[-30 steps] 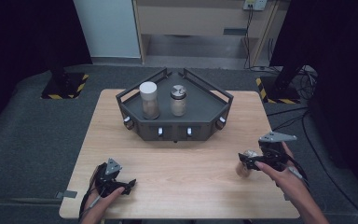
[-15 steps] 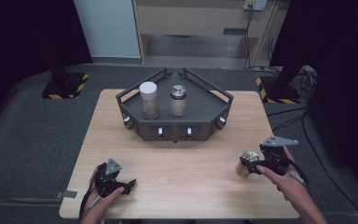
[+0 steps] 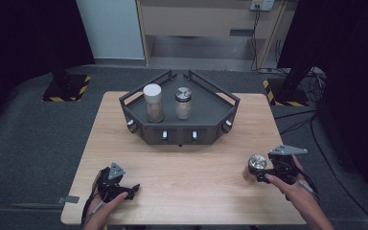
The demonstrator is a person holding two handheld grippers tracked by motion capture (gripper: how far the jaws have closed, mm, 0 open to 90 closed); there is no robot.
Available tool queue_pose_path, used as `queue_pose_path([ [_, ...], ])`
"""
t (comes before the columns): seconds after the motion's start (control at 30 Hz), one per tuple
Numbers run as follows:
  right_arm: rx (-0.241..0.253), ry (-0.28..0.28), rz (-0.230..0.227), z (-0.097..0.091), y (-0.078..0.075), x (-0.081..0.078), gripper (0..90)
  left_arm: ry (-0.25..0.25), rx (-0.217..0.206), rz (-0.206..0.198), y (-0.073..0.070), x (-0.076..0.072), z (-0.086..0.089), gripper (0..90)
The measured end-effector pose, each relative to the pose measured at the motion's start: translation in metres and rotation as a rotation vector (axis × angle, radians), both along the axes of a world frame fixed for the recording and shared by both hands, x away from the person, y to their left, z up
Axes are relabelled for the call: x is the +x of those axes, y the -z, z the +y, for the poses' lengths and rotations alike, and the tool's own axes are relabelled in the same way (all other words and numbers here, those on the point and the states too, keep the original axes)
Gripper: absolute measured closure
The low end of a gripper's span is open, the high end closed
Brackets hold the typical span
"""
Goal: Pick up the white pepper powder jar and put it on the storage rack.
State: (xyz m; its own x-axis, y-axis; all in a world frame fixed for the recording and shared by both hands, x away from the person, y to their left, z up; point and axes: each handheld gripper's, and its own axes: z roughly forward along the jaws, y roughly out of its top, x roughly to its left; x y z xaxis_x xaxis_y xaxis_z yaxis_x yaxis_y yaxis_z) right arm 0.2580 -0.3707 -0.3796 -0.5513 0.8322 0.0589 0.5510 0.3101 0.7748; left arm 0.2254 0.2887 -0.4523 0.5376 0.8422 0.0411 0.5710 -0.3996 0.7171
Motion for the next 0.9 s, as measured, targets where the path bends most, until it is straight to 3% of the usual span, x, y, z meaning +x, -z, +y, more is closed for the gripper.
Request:
queue_pose_path([
  [0.9, 0.016, 0.018, 0.036, -0.004, 0.020, -0.002, 3.5, 0.000, 0.000, 0.000, 0.000, 0.000, 0.000, 0.0],
])
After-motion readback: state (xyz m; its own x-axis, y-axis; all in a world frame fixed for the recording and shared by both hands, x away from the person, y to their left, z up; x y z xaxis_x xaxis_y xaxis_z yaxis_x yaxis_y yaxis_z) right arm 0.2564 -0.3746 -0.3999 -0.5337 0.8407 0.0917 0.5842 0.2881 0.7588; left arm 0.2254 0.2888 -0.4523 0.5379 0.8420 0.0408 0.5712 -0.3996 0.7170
